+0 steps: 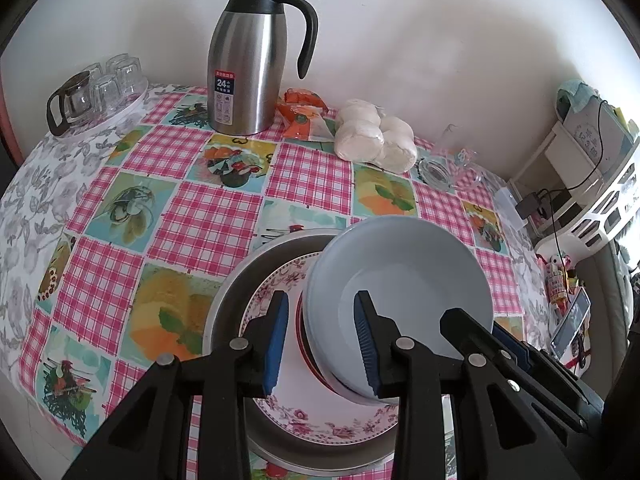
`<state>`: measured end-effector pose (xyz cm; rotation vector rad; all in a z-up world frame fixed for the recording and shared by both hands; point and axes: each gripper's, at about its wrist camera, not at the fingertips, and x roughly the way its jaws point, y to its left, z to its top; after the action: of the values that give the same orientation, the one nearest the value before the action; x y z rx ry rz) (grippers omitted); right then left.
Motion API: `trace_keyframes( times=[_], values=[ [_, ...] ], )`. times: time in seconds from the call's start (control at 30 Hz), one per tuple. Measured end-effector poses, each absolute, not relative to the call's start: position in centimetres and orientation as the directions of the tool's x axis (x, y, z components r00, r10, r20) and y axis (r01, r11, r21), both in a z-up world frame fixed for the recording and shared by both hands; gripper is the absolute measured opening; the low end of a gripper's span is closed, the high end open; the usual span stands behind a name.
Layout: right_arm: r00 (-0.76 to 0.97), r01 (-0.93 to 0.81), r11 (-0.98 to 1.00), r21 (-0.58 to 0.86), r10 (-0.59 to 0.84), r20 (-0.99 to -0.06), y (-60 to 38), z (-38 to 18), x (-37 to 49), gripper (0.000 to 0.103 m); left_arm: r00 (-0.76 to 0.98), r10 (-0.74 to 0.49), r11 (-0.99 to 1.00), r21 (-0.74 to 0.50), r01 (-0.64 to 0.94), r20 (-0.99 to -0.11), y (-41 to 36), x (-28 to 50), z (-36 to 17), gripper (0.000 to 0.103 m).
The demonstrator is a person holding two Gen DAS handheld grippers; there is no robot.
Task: Organize plates and bowls
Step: 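Lower the pale blue bowl into the white square bowl with both grippers, then open both grippers and lift them off the pale blue bowl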
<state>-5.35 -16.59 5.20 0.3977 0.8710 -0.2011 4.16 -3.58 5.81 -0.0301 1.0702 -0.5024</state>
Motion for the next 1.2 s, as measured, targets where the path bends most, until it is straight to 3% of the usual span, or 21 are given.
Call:
trace_keyframes(
  times=[0.7,0.77,0.8,0.93,1.2],
  values=[
    [0.624,0.383,0.876,0.292,-0.012,-0.781,-18.3,4.6,-5.7,0.029,0.393,-0.403,0.898,-0.274,0.343,-0.827,-3.2,4.3,5.9,0.036],
    [0.629,0.372,0.883,0.285,-0.014,-0.777,-18.0,4.8,-5.6,0.049,0.401,-0.399,0.902,-0.275,0.333,-0.825,-3.0,4.4,6.0,0.045],
    [0.631,0.368,0.888,0.277,-0.020,-0.776,-17.8,4.9,-5.6,0.053,0.405,-0.396,0.904,-0.273,0.327,-0.824,-2.9,4.4,6.1,0.049],
    [0.630,0.352,0.901,0.254,-0.028,-0.776,-17.4,5.0,-5.4,0.061,0.424,-0.373,0.917,-0.259,0.303,-0.825,-2.5,4.5,6.3,0.051],
    [0.640,0.339,0.916,0.216,-0.056,-0.767,-17.2,5.1,-5.5,0.087,0.487,-0.295,0.952,-0.211,0.221,-0.822,-1.2,4.9,6.4,0.083]
  ],
)
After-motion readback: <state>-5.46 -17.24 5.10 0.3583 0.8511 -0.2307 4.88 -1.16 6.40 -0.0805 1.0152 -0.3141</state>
